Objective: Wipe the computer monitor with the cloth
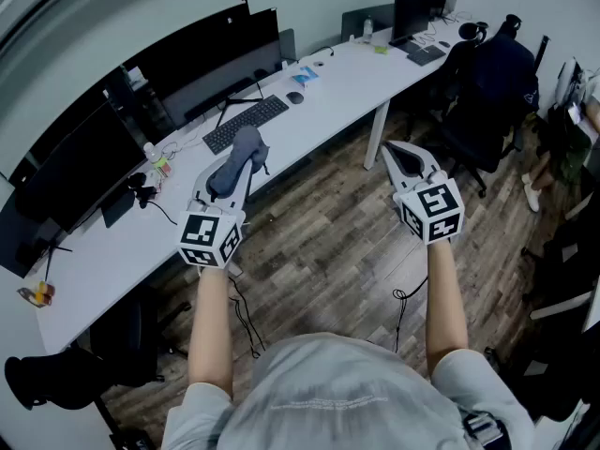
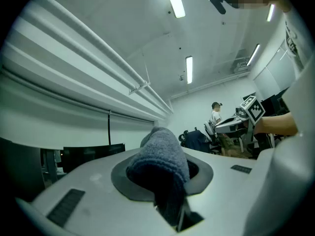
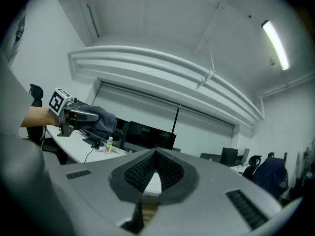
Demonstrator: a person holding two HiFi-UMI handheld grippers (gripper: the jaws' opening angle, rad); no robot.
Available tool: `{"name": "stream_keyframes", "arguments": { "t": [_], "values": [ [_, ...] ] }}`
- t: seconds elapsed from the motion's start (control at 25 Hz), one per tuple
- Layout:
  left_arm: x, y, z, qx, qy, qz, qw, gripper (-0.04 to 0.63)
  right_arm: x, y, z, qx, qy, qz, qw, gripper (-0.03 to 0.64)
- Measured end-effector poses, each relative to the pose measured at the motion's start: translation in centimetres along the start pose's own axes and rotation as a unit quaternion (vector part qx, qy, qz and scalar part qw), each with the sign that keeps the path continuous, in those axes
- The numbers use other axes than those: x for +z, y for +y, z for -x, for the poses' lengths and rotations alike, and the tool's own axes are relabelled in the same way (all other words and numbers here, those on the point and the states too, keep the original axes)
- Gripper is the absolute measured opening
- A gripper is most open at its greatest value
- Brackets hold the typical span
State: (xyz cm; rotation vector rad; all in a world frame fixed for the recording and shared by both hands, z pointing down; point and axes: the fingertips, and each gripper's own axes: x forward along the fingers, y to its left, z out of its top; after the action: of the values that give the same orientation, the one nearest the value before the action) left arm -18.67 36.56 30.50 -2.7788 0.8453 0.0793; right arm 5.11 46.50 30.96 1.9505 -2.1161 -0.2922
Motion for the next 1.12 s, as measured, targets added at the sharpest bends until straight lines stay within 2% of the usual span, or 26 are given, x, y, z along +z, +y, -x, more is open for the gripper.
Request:
{"name": "stream_keyframes", "arguments": {
  "t": [0.2, 0.36, 0.72, 1.12],
  "values": [
    [0.0, -1.7, -1.8, 0.004, 0.002, -0.001, 1.0, 0.084, -0.1, -2.3, 0.8, 0.01, -0.019, -0.037, 0.999, 0.167],
    [-0.2, -3.4, -2.5, 0.009, 0.013, -0.003, 0.9999, 0.084, -0.6, -3.7, 1.7, 0.038, -0.024, -0.07, 0.997, 0.167],
    [-1.0, -6.6, -3.0, 0.032, 0.042, -0.004, 0.9986, 0.084, -3.4, -5.1, 3.6, 0.072, -0.002, -0.055, 0.996, 0.167],
    [-3.0, -4.5, -5.1, 0.039, 0.056, 0.004, 0.9976, 0.084, -4.1, -5.8, 0.1, 0.088, -0.005, -0.048, 0.995, 0.167]
  ]
}}
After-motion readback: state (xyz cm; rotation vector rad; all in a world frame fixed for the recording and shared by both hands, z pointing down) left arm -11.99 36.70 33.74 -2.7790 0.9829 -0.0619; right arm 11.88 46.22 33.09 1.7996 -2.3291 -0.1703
